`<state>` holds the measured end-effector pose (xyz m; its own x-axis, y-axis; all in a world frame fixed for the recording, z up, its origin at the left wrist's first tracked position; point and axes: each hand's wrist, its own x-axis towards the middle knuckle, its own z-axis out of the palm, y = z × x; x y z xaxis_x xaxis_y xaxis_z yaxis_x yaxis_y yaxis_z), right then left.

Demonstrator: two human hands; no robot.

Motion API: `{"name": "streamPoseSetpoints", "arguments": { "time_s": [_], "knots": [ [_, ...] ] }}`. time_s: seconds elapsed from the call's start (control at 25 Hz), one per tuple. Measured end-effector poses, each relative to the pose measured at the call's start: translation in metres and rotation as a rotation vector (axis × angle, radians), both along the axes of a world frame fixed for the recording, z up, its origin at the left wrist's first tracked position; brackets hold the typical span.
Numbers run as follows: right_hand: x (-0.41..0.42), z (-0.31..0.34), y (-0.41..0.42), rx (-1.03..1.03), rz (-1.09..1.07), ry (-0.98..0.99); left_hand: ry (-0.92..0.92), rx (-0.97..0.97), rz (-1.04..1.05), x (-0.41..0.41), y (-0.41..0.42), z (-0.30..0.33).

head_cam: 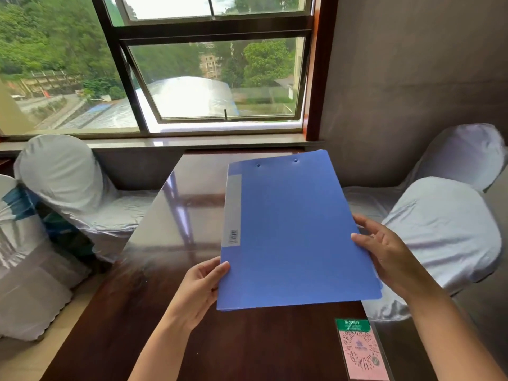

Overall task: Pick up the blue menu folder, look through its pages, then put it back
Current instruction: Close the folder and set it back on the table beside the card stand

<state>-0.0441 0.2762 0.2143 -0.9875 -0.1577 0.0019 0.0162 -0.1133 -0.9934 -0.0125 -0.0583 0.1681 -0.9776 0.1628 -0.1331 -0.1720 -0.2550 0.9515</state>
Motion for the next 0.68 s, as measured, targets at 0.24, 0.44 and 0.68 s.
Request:
{"name": "streamPoseSetpoints", "arguments": {
  "time_s": [0.24, 0.44, 0.68],
  "knots": [
    [-0.002, -0.054, -0.001, 0.187, -0.198, -0.118, -0.116, -0.053, -0.003, -0.003, 0.001, -0.041],
    [0.012, -0.139, -0.017, 0.649, -0.29, -0.291, -0.284, -0.239, 0.038, 0.012, 0.008, -0.115],
    [0.017, -0.209, -0.033, 1.145, -0.226, -0.343, -0.413, -0.501, 0.081, 0.019, 0.013, -0.183]
  ]
}}
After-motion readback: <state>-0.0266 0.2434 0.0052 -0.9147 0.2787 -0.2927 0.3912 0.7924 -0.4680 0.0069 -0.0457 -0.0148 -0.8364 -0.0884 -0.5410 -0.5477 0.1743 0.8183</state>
